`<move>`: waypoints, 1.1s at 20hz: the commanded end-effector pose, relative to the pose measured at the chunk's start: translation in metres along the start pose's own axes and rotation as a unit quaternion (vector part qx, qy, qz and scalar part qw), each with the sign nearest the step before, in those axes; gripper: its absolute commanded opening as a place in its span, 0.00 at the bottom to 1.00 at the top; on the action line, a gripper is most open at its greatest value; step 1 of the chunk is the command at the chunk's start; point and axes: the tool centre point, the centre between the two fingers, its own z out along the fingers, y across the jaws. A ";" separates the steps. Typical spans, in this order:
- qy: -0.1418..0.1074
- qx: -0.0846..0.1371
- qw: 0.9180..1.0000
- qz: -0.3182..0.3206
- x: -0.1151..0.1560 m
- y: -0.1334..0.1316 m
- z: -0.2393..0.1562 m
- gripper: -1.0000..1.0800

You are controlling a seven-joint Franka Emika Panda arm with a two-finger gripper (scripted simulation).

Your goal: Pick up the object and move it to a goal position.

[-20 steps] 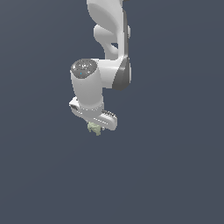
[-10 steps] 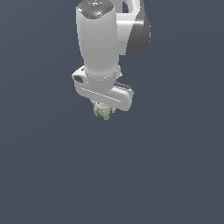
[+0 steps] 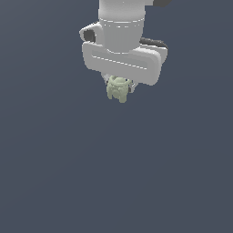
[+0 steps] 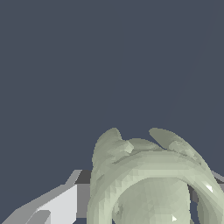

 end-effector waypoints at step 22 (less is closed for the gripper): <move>-0.001 0.000 1.000 -0.001 -0.018 -0.039 -0.115 0.00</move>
